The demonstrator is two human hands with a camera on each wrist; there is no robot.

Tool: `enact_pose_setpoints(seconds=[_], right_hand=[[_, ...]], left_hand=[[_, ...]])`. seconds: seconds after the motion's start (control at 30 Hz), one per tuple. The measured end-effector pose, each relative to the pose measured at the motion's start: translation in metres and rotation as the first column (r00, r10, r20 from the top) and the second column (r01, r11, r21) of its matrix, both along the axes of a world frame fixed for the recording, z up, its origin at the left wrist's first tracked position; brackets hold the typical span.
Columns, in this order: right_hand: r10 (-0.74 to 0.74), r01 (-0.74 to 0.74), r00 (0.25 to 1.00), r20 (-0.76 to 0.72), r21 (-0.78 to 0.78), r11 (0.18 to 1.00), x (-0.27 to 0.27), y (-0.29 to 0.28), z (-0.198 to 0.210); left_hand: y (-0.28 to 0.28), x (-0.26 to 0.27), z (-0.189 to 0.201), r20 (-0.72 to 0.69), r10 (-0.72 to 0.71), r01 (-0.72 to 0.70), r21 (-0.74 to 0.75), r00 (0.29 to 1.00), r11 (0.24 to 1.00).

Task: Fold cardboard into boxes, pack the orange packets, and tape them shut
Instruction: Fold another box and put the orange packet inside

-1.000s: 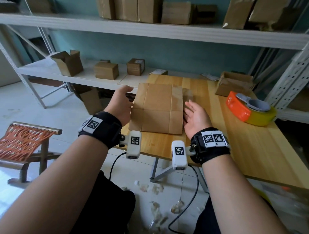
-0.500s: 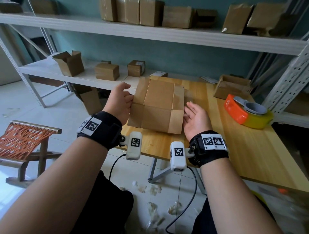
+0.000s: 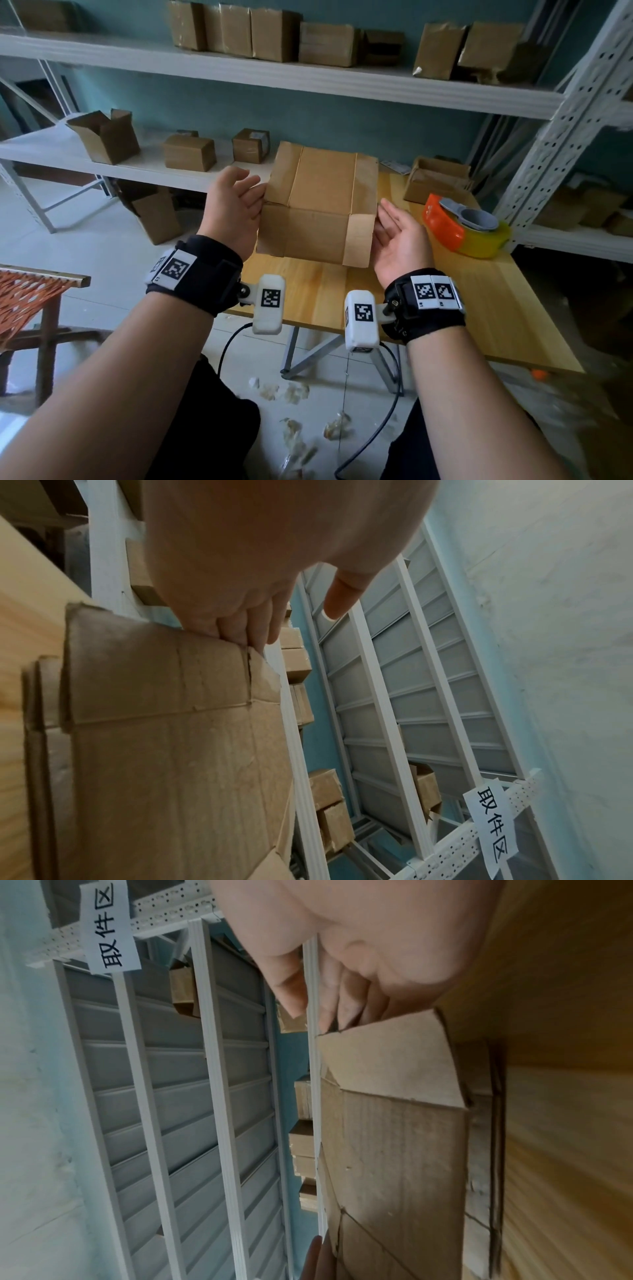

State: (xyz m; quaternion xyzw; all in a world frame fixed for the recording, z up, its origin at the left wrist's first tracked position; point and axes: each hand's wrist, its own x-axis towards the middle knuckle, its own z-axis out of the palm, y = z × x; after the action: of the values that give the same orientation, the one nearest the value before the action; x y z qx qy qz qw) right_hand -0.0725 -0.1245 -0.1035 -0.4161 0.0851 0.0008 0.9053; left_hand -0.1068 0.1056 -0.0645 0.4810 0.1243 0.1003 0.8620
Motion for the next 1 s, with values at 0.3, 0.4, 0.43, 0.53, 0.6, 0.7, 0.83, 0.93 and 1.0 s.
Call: enact_pose_setpoints(seconds=[0.3, 0.4, 0.43, 0.53, 0.6, 0.7, 0.83, 0.93, 1.0], right_hand=[[-0.048, 0.056, 0.993, 0.104, -0.077, 0.995, -0.006, -0.058, 0.008], [-0.064, 0.08, 0.99, 0.128, -0.128, 0.989, -0.008, -0.076, 0.006], [-0.074, 0.092, 0.989, 0.131, -0.137, 0.986, -0.008, -0.081, 0.004], [-0.129, 0.151, 0.979, 0.155, -0.138, 0.979, -0.009, -0.094, 0.001], [-0.177, 0.199, 0.969, 0.171, -0.127, 0.972, -0.008, -0.102, 0.001], [-0.198, 0.227, 0.961, 0.191, -0.148, 0.962, -0.004, -0.11, 0.001], [-0.198, 0.234, 0.958, 0.21, -0.168, 0.958, 0.003, -0.114, 0.004], [-0.169, 0.21, 0.964, 0.207, -0.191, 0.959, 0.007, -0.114, 0.006], [-0.144, 0.183, 0.972, 0.187, -0.21, 0.961, 0.008, -0.113, 0.007]], left_hand=[[-0.057, 0.019, -0.002, -0.005, -0.08, 0.079, -0.084, 0.997, 0.993], [-0.076, 0.027, -0.008, -0.006, -0.108, 0.107, -0.114, 0.994, 0.988], [-0.082, 0.03, -0.009, -0.002, -0.117, 0.116, -0.12, 0.993, 0.986], [-0.097, 0.038, -0.016, -0.003, -0.135, 0.133, -0.112, 0.991, 0.985], [-0.105, 0.042, -0.02, -0.02, -0.159, 0.158, -0.039, 0.987, 0.987], [-0.113, 0.047, -0.026, -0.08, -0.155, 0.162, 0.089, 0.985, 0.983], [-0.118, 0.049, -0.031, -0.11, -0.097, 0.118, 0.196, 0.989, 0.974], [-0.119, 0.049, -0.027, -0.14, -0.158, 0.179, 0.15, 0.978, 0.973], [-0.119, 0.049, -0.026, -0.151, -0.179, 0.199, 0.122, 0.972, 0.972]])
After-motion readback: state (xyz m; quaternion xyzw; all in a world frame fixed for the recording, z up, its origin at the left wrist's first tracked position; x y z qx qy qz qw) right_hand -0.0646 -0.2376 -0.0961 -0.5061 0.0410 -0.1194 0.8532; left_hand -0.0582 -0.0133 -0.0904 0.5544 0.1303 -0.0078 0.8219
